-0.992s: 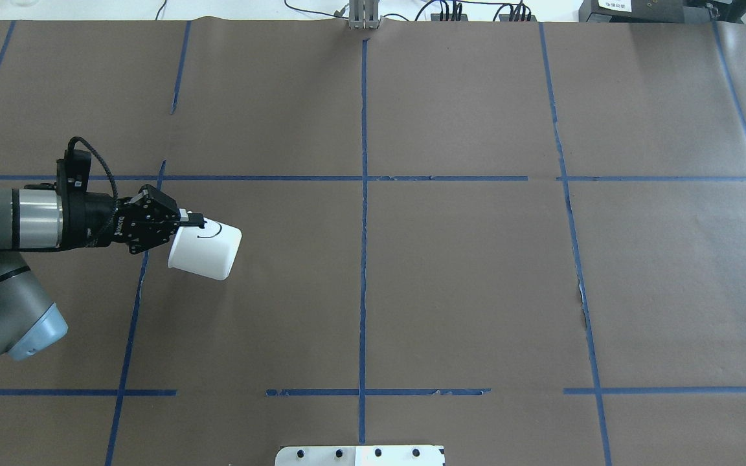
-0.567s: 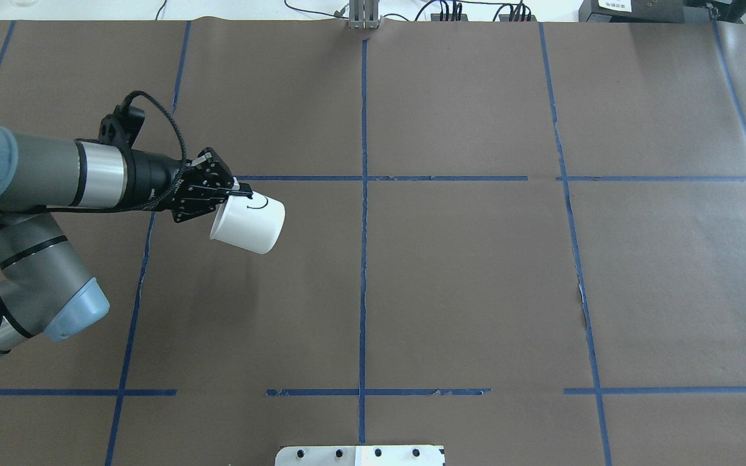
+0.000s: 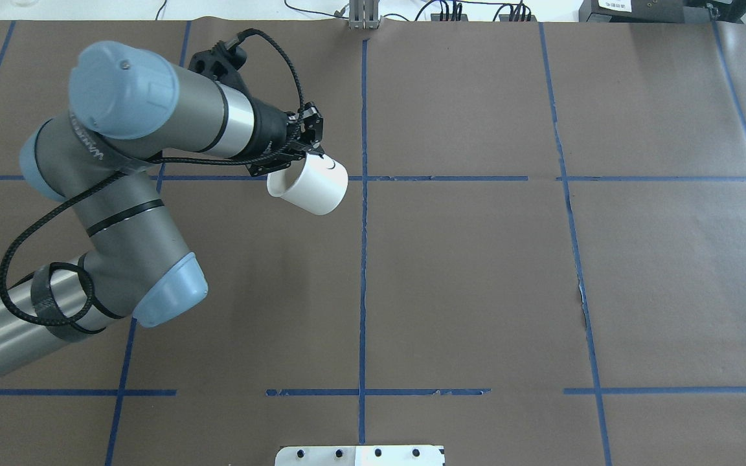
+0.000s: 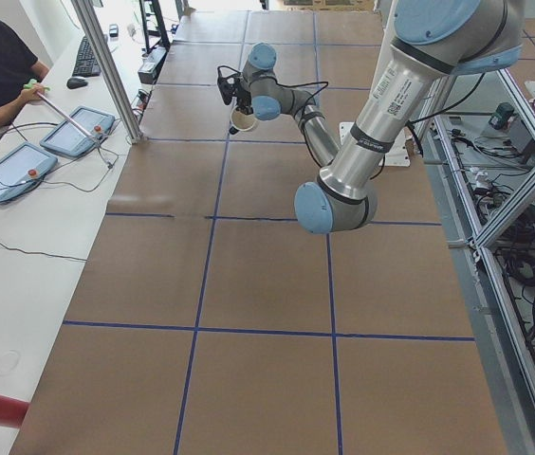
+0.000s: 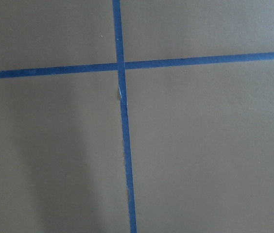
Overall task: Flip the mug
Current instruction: 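Carry the mug with the left gripper toward the table center, rotating it, then lower the mug upright onto the table with the left gripper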
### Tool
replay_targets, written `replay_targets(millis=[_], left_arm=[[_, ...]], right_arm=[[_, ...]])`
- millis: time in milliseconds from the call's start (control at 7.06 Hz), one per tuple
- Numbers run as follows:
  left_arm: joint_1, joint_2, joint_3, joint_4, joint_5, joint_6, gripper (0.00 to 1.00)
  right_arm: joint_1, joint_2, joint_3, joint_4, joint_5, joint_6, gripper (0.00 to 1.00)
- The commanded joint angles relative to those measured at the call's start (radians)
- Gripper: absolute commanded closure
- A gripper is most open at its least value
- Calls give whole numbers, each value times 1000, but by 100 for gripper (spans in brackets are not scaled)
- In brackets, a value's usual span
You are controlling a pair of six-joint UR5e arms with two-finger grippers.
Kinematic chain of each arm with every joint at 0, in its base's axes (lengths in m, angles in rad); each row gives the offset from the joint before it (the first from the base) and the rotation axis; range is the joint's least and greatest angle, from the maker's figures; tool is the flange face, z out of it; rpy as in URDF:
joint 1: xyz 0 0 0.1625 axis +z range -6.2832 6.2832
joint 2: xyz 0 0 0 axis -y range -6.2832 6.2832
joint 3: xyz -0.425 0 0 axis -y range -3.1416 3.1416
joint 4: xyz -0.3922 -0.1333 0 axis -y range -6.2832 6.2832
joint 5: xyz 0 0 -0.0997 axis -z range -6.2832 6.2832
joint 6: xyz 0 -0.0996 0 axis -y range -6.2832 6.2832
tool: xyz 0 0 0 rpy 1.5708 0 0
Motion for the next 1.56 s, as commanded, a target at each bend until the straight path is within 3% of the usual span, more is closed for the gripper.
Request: replay_targets(millis=[0,709,1134,1417], left_arm=[[111,-124,37,254,189,134,100],[221,-363,310,515,325,244,100],[277,-370,385,524,408,233,100],[281,-376,389,522,408,231,100]], right_arm=[[0,0,0,0,0,0,0],[0,0,0,0,0,0,0],[0,0,0,0,0,0,0],[0,2,0,0,0,0,0]])
